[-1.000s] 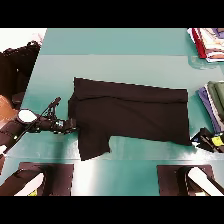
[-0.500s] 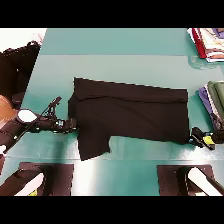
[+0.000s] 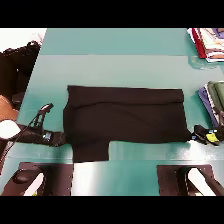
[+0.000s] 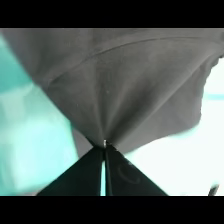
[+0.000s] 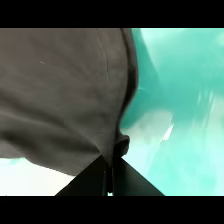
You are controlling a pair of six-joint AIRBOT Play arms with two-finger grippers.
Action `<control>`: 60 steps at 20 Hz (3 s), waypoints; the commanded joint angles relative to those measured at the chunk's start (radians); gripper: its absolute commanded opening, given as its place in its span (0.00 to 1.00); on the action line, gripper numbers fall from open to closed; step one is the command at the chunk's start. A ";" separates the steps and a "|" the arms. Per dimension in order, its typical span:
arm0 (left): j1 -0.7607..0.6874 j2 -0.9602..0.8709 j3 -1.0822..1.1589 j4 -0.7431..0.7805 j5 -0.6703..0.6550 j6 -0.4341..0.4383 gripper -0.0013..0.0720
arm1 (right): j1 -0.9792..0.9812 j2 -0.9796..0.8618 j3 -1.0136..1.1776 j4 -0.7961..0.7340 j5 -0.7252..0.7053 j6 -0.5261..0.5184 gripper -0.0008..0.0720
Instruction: Fold the shirts.
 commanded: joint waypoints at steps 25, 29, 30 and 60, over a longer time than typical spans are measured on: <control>0.000 -0.671 0.555 0.081 0.492 -0.039 0.80 | 0.351 -0.775 1.002 0.042 -0.002 0.060 0.52; 0.000 -0.668 0.632 0.081 0.372 -0.038 0.74 | 0.262 -0.788 1.027 0.179 0.117 -0.053 0.52; 0.000 -0.668 0.653 0.077 0.330 -0.038 0.67 | 0.233 -0.788 1.019 0.185 0.140 -0.066 0.52; -0.533 -1.224 1.062 -0.138 0.401 -0.072 0.05 | 0.379 -0.608 0.966 0.622 0.172 -0.141 0.03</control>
